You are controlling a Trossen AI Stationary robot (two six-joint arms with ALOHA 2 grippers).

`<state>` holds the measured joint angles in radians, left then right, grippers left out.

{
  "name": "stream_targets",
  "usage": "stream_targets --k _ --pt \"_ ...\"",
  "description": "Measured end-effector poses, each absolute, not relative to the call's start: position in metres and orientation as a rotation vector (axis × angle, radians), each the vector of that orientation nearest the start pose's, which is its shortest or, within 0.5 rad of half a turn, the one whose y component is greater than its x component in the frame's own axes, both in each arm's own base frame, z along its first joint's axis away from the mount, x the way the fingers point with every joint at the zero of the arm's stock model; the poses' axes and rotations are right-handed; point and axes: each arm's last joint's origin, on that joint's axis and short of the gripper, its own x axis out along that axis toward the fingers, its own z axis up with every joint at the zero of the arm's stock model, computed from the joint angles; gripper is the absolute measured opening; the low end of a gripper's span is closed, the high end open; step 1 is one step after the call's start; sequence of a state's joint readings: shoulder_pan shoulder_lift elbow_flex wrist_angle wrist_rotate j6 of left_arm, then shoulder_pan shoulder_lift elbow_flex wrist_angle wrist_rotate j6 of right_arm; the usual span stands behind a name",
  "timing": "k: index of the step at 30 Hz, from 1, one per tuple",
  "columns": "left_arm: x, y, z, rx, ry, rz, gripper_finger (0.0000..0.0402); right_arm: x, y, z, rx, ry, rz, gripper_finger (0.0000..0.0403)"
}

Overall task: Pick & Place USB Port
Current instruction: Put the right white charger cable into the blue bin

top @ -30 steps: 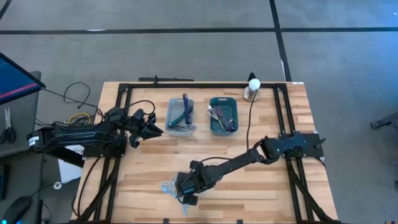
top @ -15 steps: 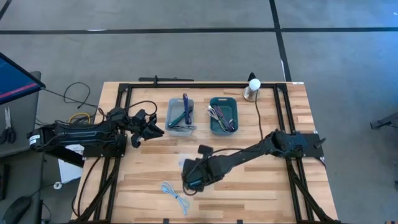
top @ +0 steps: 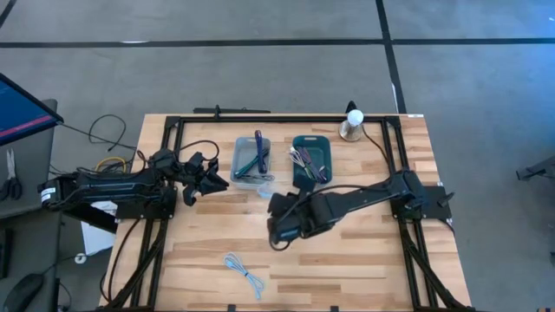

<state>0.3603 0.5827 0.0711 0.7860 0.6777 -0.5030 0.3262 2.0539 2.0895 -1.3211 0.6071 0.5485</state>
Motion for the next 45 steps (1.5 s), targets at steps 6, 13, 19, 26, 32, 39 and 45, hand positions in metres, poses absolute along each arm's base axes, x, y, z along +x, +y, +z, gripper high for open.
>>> stream_targets --k 6,13,19,26,32,39,45 --pt "0.128 0.029 0.206 -0.36 -0.154 -0.367 0.0076 0.389 0.103 0.323 -0.106 1.05 -0.598 0.0" --pt "0.128 0.029 0.206 -0.359 -0.154 -0.367 0.0076 0.388 0.089 0.322 -0.113 1.093 -0.639 0.0" --pt "0.128 0.029 0.206 -0.36 -0.154 -0.367 0.0076 0.386 0.073 0.321 -0.126 1.147 -0.684 0.0" --pt "0.128 0.029 0.206 -0.363 -0.154 -0.367 0.0076 0.387 0.055 0.321 -0.142 1.189 -0.698 0.0" --pt "0.128 0.028 0.206 -0.362 -0.151 -0.375 0.0076 0.381 0.04 0.328 -0.132 1.234 -0.686 0.0" --pt "0.128 0.028 0.206 -0.362 -0.151 -0.376 0.0076 0.367 0.015 0.351 -0.055 1.215 -0.659 0.0" --pt "0.128 0.028 0.205 -0.363 -0.149 -0.376 0.0076 0.351 -0.008 0.356 0.041 1.135 -0.6 0.0"
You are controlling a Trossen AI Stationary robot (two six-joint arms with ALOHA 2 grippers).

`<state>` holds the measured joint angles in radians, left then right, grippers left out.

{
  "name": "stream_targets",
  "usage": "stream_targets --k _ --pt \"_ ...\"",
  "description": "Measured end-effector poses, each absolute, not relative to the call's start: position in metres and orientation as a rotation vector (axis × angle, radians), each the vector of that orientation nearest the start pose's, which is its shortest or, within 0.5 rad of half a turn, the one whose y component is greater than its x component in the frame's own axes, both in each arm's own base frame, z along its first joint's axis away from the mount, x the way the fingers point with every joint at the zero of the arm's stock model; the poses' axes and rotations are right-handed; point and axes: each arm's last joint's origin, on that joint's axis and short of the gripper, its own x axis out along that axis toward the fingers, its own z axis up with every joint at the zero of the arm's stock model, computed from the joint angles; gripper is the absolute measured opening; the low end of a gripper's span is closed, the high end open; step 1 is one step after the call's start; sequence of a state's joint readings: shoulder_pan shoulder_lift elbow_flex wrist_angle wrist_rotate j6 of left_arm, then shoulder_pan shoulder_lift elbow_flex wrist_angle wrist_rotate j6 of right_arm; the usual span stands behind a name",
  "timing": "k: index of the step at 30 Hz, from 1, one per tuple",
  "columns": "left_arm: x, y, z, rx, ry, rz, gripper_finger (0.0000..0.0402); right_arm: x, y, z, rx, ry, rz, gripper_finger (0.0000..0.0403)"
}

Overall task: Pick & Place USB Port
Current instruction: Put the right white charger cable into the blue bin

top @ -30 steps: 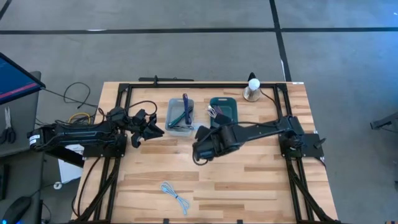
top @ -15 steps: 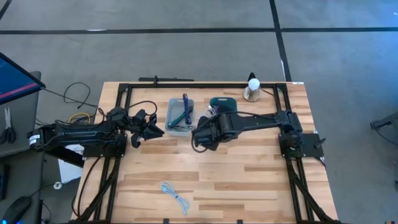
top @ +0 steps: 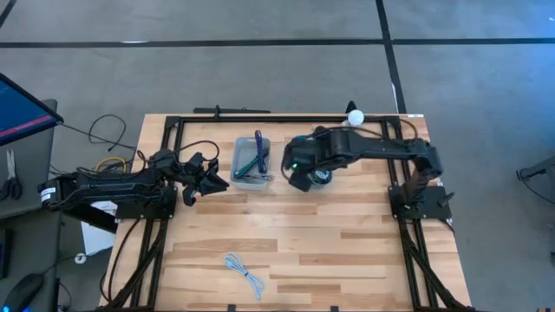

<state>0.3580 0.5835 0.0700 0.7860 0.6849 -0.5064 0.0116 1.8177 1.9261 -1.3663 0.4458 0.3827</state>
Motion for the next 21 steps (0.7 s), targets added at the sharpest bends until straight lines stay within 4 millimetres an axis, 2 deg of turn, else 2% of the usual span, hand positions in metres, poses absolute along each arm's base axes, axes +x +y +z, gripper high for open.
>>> stream_targets --k 4,10,15,21 --pt "0.128 0.028 0.205 -0.363 -0.149 -0.376 0.0076 0.332 -0.026 0.343 0.106 1.092 -0.62 0.0" --pt "0.128 0.028 0.205 -0.361 -0.15 -0.376 0.0076 0.305 -0.05 0.301 0.207 1.026 -0.601 0.0" --pt "0.128 0.028 0.205 -0.36 -0.149 -0.375 0.0076 0.301 -0.071 0.264 0.262 0.927 -0.577 0.0" --pt "0.128 0.028 0.205 -0.36 -0.149 -0.375 0.0076 0.297 -0.097 0.226 0.322 0.985 -0.604 0.0"
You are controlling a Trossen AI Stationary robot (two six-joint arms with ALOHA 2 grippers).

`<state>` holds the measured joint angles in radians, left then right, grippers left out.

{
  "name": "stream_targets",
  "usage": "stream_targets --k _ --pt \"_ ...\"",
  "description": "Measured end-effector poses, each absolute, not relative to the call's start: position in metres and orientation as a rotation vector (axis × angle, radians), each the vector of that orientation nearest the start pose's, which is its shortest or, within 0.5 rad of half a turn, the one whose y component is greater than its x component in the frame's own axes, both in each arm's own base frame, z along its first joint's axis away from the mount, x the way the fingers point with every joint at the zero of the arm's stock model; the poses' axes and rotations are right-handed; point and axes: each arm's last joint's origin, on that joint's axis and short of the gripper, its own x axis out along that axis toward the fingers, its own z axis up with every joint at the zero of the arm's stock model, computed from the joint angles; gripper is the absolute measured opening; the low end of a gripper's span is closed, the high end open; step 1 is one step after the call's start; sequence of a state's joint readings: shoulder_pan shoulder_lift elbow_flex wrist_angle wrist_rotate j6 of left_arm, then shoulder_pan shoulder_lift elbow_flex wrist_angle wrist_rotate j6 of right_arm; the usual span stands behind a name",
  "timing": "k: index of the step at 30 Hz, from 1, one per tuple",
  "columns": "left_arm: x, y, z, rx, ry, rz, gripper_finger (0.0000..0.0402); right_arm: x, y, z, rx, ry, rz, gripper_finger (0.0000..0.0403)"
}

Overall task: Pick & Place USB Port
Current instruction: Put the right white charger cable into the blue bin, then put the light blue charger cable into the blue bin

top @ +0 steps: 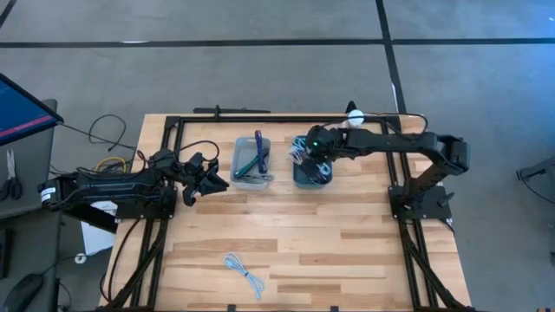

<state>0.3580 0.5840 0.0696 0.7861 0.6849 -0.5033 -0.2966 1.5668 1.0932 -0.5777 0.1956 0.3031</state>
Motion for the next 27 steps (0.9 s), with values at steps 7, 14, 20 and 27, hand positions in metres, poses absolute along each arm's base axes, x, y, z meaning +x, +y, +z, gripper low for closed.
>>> stream_targets --k 7,14,20,27 --pt "0.128 0.028 0.204 -0.365 -0.141 -0.373 0.0076 0.301 -0.11 0.203 0.371 1.018 -0.599 0.0" --pt "0.129 0.029 0.202 -0.372 -0.129 -0.371 0.0076 0.304 -0.108 0.194 0.412 1.059 -0.537 0.0009" --pt "0.131 0.029 0.201 -0.379 -0.118 -0.368 0.0076 0.303 -0.107 0.205 0.411 1.026 -0.532 0.0043" --pt "0.132 0.03 0.199 -0.385 -0.108 -0.366 0.0076 0.302 -0.102 0.245 0.436 0.936 -0.526 0.008"
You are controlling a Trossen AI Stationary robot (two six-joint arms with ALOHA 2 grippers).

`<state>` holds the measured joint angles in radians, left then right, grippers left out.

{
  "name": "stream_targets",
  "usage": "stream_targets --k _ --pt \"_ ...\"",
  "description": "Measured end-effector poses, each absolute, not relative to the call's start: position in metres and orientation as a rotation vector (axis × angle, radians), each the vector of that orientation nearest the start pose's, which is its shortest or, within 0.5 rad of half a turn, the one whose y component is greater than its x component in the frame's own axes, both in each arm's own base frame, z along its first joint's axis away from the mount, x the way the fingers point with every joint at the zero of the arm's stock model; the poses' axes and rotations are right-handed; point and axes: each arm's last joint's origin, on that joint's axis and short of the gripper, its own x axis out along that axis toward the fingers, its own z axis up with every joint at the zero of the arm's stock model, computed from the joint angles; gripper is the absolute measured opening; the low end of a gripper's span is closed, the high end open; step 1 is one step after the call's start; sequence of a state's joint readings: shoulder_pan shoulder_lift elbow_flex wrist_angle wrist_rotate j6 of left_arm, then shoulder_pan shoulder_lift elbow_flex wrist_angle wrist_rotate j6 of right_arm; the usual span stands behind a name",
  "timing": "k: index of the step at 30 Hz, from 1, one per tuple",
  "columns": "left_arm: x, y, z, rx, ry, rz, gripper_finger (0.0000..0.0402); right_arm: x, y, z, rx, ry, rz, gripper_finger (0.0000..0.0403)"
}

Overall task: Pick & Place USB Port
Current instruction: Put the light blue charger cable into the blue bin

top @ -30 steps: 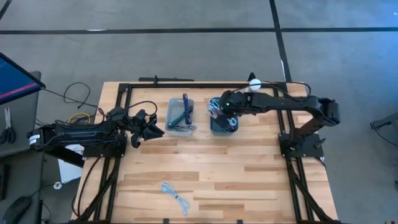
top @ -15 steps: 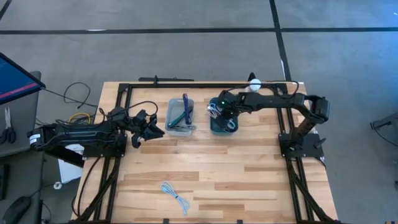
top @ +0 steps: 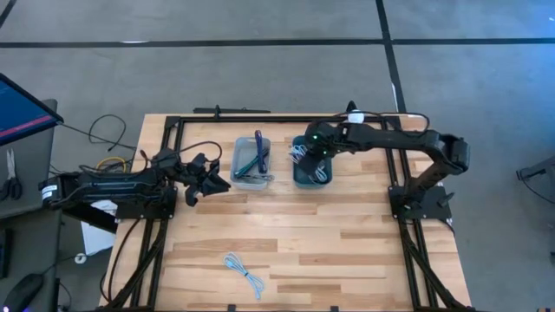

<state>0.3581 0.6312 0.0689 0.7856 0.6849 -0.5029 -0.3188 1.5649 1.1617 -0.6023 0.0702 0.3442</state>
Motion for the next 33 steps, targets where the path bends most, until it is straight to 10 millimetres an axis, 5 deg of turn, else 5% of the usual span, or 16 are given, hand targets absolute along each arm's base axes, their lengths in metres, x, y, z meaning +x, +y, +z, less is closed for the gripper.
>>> stream_targets --k 7,33 --pt "0.133 0.03 0.198 -0.39 -0.1 -0.364 0.0076 0.306 -0.085 0.269 0.457 0.847 -0.459 0.008" --pt "0.134 0.03 0.198 -0.263 -0.117 -0.357 0.0076 0.317 -0.069 0.27 0.166 0.847 -0.292 0.0075"
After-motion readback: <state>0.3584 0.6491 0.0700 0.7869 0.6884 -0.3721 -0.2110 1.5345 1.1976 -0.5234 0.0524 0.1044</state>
